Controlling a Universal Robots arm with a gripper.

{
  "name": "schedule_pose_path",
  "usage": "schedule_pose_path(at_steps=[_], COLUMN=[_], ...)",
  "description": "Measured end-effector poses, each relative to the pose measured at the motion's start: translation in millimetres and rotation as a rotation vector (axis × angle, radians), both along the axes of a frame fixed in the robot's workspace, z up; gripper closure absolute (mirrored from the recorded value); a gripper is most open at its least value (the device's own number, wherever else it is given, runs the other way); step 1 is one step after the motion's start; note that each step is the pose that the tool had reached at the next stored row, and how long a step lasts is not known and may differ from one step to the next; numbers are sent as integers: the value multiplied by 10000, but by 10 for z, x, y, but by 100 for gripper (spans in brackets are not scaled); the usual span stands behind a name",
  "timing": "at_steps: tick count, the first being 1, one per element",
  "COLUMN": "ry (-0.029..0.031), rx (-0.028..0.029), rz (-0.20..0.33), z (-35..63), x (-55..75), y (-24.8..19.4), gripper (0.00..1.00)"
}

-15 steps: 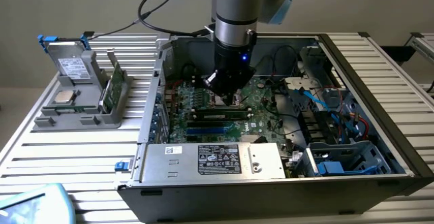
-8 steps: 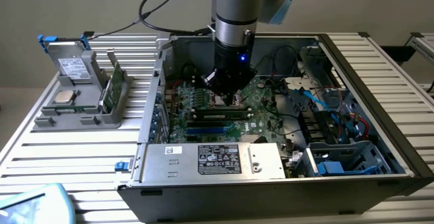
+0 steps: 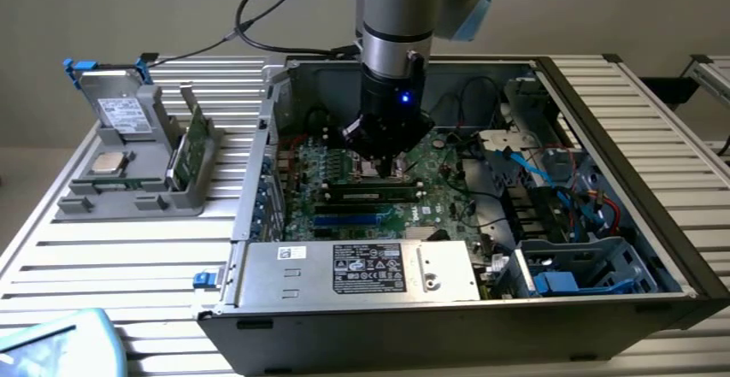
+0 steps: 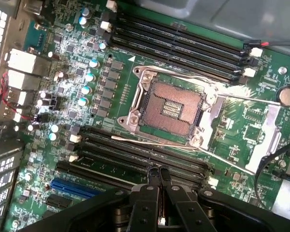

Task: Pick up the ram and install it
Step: 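Press down the ram until it locks into place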

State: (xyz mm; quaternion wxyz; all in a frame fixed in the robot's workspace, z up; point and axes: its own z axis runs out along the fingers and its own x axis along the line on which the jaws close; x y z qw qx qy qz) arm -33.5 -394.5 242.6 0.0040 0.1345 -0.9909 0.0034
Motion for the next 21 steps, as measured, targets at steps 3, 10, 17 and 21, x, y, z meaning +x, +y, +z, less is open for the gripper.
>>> schedule_pose_path(at_steps=[3, 10, 17, 21], ry=[-15, -25, -25, -27], rx=[0, -2, -1, -2], rz=[-387, -1032, -1187, -1346], z=[0, 0, 1, 0], x=[0, -2, -23, -27], y=[0, 0, -7, -10], gripper=[89, 89, 89, 89])
